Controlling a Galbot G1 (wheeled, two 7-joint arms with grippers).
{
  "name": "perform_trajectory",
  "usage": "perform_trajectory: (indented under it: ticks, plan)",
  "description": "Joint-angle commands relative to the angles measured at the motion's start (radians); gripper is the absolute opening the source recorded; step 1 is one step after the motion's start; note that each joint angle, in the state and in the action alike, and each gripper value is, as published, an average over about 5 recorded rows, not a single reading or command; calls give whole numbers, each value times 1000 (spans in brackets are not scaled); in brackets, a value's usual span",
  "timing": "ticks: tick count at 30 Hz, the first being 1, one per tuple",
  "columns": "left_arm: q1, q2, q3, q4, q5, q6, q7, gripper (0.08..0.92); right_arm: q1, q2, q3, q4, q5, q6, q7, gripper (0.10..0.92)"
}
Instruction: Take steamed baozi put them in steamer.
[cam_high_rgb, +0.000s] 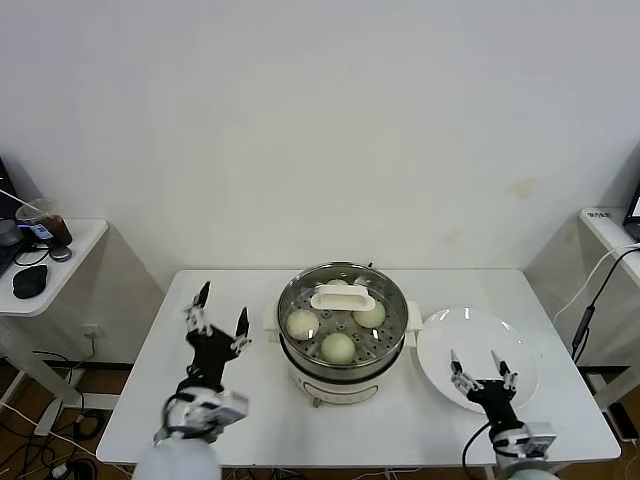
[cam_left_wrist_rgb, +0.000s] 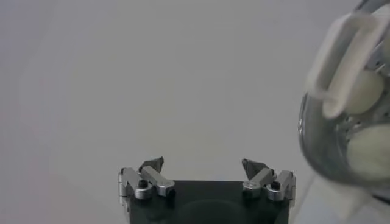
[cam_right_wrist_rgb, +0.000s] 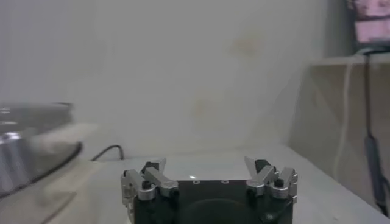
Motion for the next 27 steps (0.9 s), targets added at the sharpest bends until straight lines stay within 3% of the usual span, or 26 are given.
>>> perform_trajectory:
  ticks: [1,9,27]
  plan:
    - [243,-35,-260,93,-697,-234,-47,823,-54,22,-50,44,-40,-18,14,823]
    - [293,-27,-240,117,-722,-223,-35,823,-88,39,-7,76,-106,-55,5,823]
    - [272,-31,-242,93,-758,-249,-25,823,-117,47,41,182,-156,-173,-11,823]
